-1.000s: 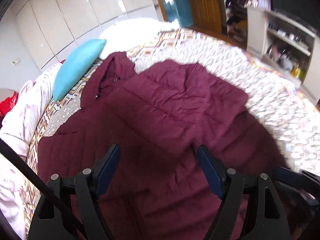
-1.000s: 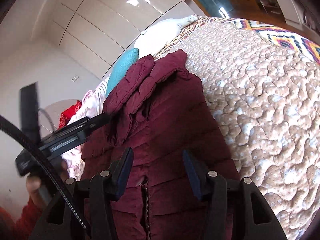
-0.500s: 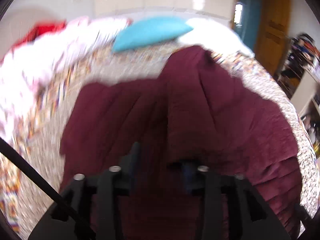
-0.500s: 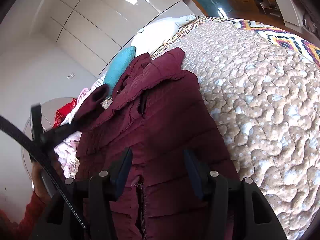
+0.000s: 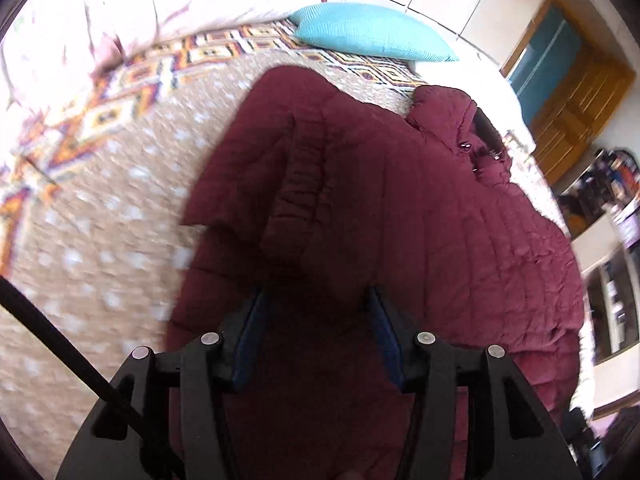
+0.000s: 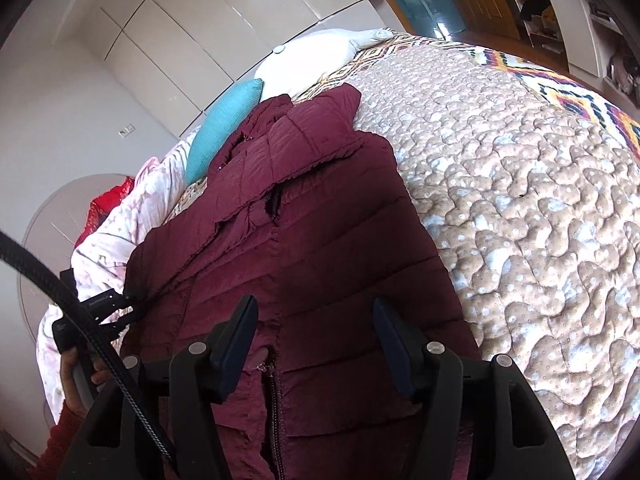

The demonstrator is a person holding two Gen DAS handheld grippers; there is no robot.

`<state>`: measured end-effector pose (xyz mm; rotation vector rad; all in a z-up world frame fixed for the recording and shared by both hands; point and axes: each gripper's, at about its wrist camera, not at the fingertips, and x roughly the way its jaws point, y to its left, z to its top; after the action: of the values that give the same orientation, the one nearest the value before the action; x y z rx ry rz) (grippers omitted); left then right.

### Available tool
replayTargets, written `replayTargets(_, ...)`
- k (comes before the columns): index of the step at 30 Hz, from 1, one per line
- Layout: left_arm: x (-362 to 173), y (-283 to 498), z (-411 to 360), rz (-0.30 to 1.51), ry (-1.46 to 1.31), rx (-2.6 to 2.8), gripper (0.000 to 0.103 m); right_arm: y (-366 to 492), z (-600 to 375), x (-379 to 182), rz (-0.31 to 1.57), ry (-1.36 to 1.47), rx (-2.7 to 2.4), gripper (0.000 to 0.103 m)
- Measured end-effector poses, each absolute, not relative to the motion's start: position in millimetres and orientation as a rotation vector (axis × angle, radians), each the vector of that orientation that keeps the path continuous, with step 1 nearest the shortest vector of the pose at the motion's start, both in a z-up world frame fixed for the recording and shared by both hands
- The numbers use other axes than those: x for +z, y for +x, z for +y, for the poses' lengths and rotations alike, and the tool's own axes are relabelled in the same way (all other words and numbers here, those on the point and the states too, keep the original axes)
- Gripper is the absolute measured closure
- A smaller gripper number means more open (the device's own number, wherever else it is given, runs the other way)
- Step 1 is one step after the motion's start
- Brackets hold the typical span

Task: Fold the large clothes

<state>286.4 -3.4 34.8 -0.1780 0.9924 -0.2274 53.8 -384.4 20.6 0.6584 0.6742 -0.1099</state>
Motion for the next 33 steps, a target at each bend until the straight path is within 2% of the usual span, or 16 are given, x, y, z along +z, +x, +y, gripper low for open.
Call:
replayTargets(3, 54.7, 272.7, 0.3, 0.936, -0.093, -0.218, 0.052, 57.0, -381.8, 20.8, 0.688, 0.637, -0.110, 0.034)
replayTargets(8, 73.3, 256.5, 7.5, 0.870, 0.055, -0.178, 0.051, 69.9, -367.6, 23.2, 0.747, 0.532, -0.119, 0.020)
replayTargets(14, 73.0, 225.7, 25.7, 0.854, 0.148, -0.176, 0.050, 79.0, -350.8, 22.4, 0.800, 0.406, -0.161, 0.014)
replayTargets(28, 41.4, 157.4, 71.1, 0.959, 0.158, -0.130, 0.049, 101.8, -329.0, 23.7, 0.943, 0.193, -0.280, 0.007)
replayTargets(33, 47.9, 149.9, 61.3, 0.933, 0.158, -0.162, 0.049, 107.7, -327.3, 58.2, 0.942, 0.154, -0.283, 0.016)
